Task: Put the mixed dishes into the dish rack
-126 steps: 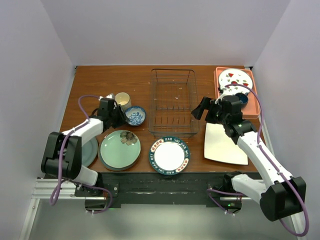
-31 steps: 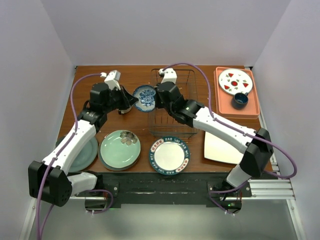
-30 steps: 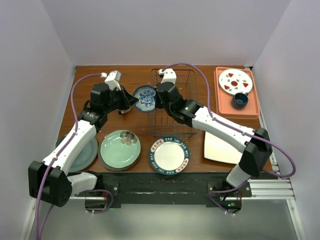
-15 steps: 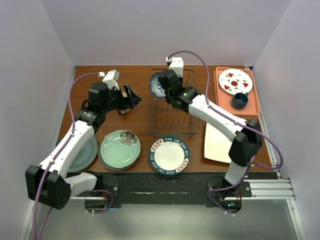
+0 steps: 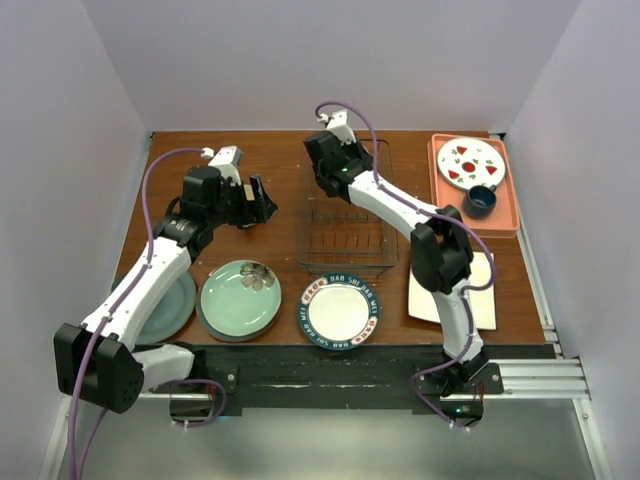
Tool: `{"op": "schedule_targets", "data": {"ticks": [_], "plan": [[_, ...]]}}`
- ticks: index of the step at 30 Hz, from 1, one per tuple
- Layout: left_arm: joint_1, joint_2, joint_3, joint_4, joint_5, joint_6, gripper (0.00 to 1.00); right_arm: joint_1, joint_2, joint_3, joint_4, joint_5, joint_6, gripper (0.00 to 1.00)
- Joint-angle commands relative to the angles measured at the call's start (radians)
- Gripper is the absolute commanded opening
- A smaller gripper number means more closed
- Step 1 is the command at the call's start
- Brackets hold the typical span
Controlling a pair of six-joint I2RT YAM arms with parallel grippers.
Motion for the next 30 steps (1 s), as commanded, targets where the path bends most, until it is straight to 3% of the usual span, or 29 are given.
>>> {"op": "schedule_targets", "data": {"ticks": [1,14,30], "plan": [[-0.001,0.015,0.022,0.013,0.004,0.026,0.84,0.008,0.055,0.101,0.105,0.173,-0.184,0.00],[-0.001,0.077,-0.045,0.065,0.093,-0.001,0.84,-0.004,0.219,0.126,0.249,0.333,-0.370,0.00],[-0.001,0.009,-0.034,-0.027,-0.029,-0.010,0.85,-0.041,0.338,0.128,0.527,0.385,-0.668,0.00]]}}
